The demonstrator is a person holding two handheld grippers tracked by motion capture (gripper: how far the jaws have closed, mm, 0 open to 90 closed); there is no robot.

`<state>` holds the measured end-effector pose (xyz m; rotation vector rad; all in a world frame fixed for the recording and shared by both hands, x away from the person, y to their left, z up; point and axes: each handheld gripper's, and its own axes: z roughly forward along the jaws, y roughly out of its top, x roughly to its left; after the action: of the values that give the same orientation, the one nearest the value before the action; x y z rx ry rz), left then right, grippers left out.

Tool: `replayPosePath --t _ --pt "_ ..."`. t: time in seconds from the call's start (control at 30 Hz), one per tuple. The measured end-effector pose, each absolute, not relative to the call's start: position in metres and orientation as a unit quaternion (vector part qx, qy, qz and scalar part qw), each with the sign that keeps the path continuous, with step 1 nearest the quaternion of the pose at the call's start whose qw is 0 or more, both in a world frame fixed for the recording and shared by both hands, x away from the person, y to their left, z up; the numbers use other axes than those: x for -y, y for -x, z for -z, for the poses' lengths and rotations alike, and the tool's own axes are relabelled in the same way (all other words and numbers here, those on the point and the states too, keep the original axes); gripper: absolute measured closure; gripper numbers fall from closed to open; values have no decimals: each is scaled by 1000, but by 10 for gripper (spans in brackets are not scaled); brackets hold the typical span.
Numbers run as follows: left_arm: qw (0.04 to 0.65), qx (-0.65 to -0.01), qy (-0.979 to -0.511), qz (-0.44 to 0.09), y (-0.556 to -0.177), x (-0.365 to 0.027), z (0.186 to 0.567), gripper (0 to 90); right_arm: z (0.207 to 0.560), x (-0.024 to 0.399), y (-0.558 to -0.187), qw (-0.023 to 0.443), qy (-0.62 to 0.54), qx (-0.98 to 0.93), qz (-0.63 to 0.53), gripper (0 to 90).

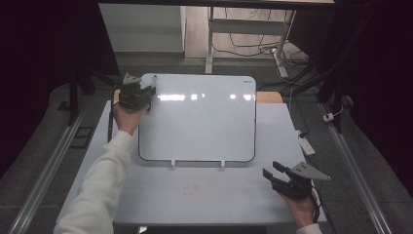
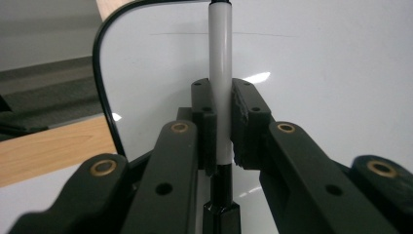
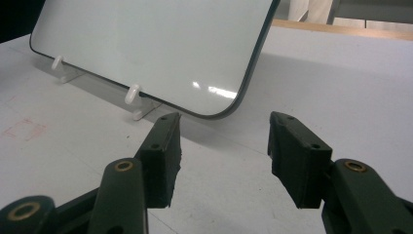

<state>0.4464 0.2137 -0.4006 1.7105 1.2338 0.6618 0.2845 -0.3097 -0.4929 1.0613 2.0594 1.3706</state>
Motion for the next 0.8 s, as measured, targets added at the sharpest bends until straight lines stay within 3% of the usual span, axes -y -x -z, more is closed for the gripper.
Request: replayPosePath --t 0.47,0.8 --pt "448 -496 -687 -285 -443 -217 401 761 495 308 -285 220 -383 -749 -494 454" --pt "480 -447 -709 -259 -408 -226 390 455 495 311 -285 224 -374 -754 -492 447"
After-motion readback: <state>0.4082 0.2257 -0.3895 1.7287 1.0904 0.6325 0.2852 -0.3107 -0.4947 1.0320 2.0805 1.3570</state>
